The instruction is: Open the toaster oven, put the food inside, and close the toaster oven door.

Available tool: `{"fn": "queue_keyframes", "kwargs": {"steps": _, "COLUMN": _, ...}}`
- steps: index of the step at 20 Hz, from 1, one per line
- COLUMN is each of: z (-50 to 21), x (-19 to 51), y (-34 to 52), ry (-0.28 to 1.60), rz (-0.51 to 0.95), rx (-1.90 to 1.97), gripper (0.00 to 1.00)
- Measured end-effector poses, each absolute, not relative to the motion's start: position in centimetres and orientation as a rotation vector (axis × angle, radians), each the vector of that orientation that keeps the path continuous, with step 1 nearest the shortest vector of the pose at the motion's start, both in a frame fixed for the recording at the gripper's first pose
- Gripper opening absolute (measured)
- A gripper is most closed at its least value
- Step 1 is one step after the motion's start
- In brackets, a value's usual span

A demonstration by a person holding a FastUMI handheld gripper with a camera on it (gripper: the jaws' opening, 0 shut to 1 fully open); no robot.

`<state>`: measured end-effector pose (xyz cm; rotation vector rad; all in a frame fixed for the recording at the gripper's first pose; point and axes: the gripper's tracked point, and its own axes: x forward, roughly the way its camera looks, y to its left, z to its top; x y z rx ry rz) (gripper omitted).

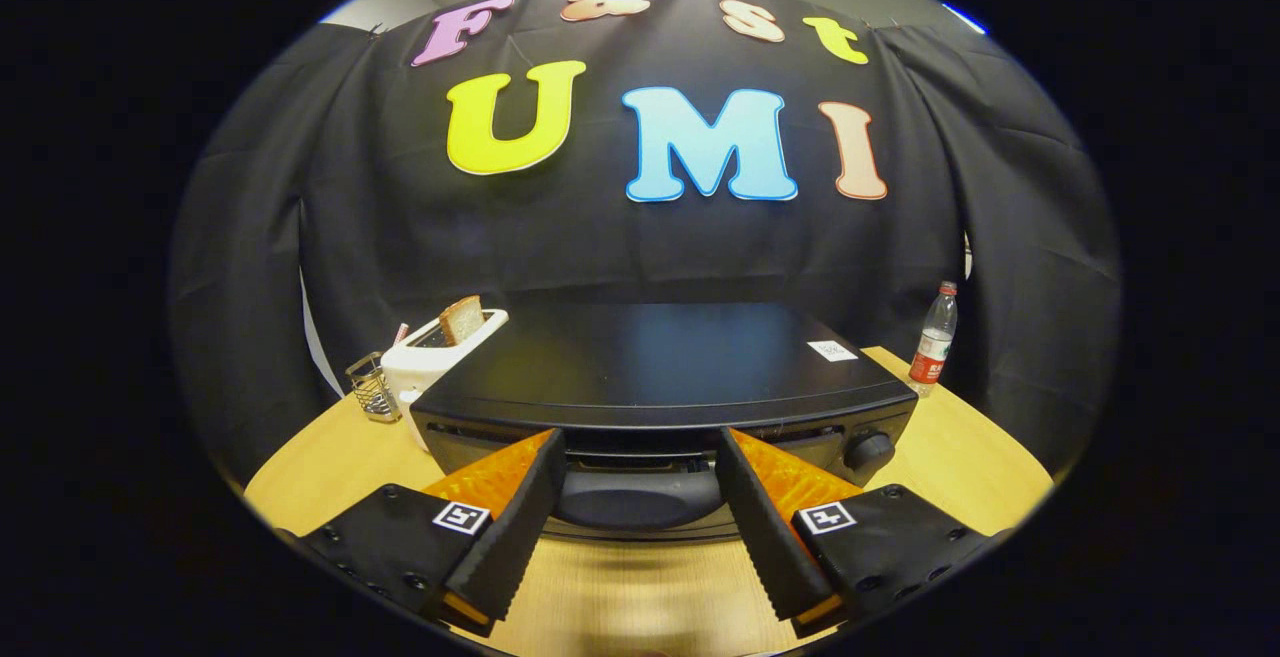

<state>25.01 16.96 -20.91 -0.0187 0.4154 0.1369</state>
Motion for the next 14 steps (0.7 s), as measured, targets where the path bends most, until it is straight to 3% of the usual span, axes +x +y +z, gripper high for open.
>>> {"fn": "queue_keyframes", "kwargs": {"steps": 14, "z": -22.9, "x": 18.9, "y": 16.4, "ry": 0.488, "rz": 0.154, "rx": -0.033, "gripper": 0.96}}
